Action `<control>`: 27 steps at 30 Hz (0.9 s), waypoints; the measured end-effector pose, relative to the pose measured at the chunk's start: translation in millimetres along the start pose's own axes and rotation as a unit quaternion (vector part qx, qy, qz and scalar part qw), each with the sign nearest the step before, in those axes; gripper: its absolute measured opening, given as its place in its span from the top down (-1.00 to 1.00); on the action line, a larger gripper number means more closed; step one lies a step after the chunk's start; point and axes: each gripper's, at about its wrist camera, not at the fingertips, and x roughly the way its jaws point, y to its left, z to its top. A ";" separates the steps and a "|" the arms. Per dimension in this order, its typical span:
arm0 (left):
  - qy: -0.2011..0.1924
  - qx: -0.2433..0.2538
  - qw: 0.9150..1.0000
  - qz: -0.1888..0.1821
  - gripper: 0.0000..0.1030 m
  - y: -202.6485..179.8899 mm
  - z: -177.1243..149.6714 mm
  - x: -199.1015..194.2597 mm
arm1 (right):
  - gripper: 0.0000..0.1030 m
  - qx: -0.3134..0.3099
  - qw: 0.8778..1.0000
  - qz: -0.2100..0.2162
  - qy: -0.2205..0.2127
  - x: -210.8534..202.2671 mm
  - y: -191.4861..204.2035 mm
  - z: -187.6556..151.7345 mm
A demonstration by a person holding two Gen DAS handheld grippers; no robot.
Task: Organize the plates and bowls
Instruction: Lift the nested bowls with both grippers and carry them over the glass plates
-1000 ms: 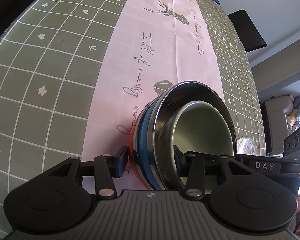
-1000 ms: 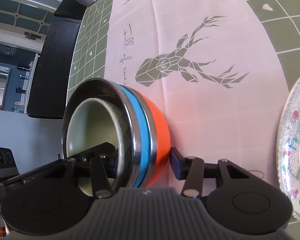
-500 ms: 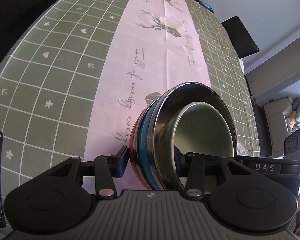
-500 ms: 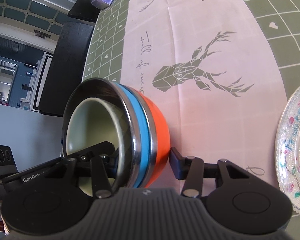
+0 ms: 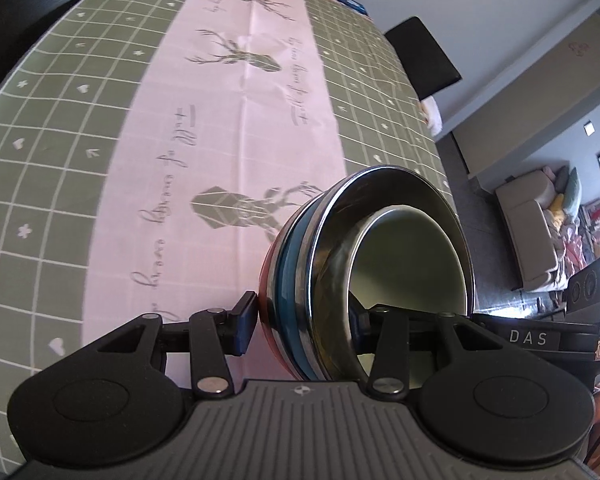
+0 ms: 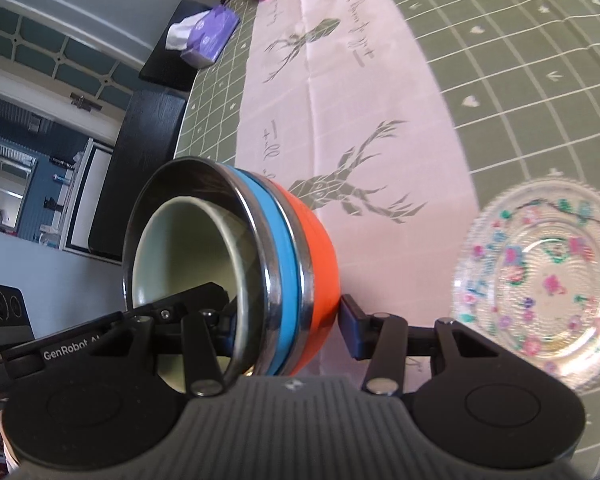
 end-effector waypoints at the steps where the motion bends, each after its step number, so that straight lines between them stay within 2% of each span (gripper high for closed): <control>1: 0.002 0.005 1.000 -0.004 0.06 -6.3 -0.2 2.8 | 0.09 0.002 1.000 -0.003 -0.004 -5.7 -3.4 -0.9; 15: 0.048 0.060 0.996 -0.053 0.07 -86.3 -5.5 52.8 | 0.09 0.046 0.996 -0.044 -0.056 -79.6 -70.1 -8.5; 27: 0.116 0.053 0.991 -0.051 0.07 -104.8 -15.7 108.8 | 0.09 0.092 0.993 -0.067 -0.025 -79.4 -128.4 -8.4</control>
